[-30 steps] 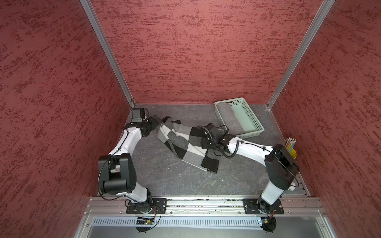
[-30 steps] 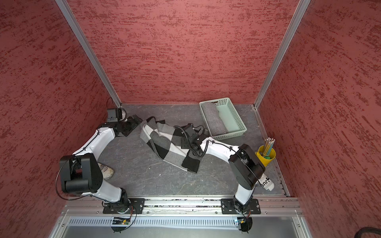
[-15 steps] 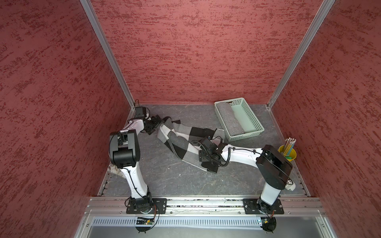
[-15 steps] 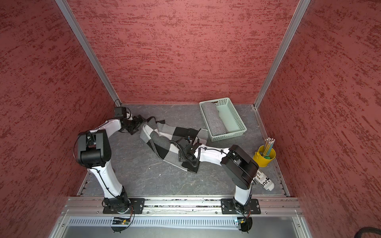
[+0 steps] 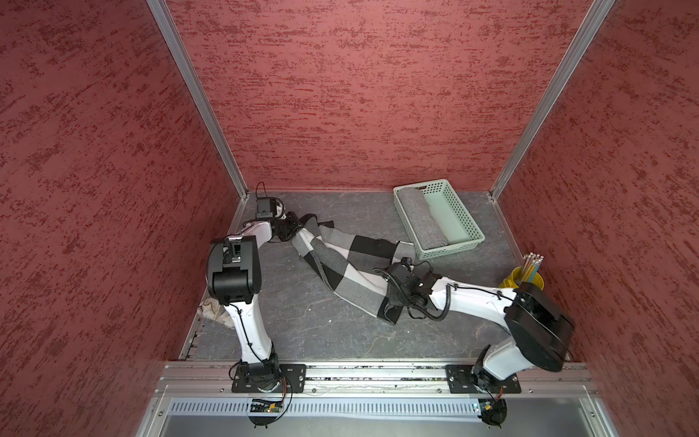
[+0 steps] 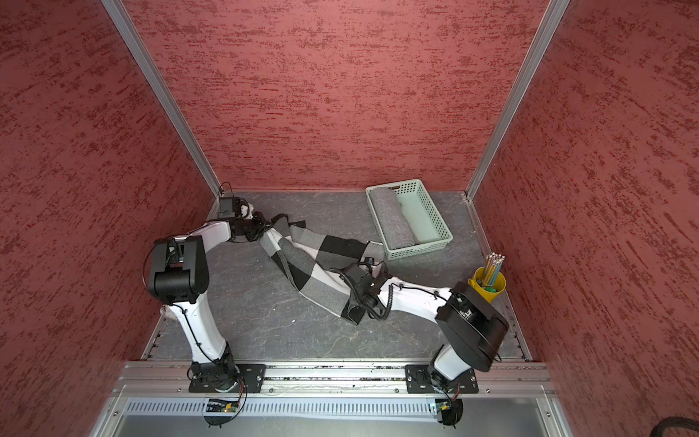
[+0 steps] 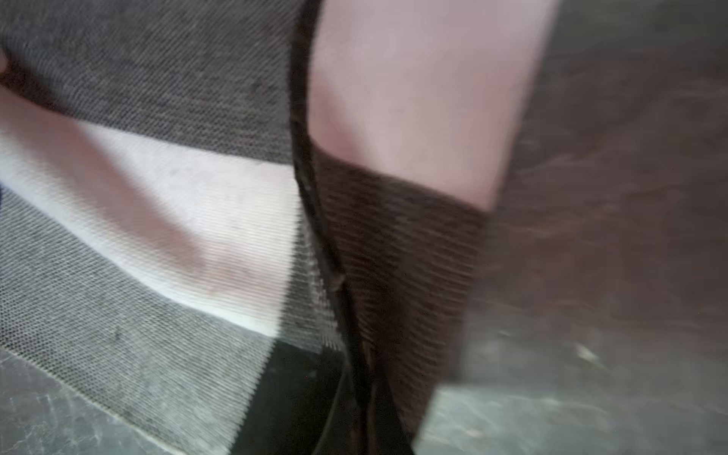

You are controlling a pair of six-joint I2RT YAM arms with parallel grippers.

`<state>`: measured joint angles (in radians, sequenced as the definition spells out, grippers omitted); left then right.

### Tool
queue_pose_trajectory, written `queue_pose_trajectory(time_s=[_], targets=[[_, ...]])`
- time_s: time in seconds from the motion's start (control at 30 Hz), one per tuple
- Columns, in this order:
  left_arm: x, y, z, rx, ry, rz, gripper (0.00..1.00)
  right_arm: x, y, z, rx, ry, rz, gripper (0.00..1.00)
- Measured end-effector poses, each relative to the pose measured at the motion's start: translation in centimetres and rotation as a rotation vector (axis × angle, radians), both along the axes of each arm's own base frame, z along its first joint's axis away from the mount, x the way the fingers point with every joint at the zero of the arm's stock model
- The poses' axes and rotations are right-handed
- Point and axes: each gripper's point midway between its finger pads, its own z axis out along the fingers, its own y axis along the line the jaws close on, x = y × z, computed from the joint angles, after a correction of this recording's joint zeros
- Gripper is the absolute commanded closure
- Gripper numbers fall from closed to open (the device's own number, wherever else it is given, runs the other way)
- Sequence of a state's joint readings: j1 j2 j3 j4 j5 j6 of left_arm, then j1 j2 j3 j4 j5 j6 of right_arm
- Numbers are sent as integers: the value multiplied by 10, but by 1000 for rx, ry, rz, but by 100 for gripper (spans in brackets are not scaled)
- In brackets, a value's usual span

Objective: Roll up the scarf and place it into the basket
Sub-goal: Flatten out the scarf at the center of the board.

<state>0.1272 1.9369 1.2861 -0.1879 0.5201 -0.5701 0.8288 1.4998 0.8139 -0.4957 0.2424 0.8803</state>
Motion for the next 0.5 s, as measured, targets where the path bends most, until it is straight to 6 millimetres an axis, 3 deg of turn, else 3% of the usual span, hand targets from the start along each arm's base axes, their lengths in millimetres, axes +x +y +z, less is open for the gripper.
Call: queue_pose_trajectory(time_s=[0.07,0.13,0.23,0.3,0.43,0.5], targets=[[-8,12,21,5,-59,32,98,0,-18,10,0,-27,-56,100],[-22,25,42,11,-124,71,86,-3,-38,17,2,-49,-117,100],[-53,33,49,-1,-167,124,79,-12,-66,13,-2,-51,-197,100],[-78,28,36,-29,-142,137,71,-21,-82,7,-11,-40,-243,100],[-135,1,-9,-66,14,136,51,-37,-114,1,-30,-32,-345,100],[-164,-11,-21,-51,82,133,22,-42,-129,6,-22,-52,-406,100]])
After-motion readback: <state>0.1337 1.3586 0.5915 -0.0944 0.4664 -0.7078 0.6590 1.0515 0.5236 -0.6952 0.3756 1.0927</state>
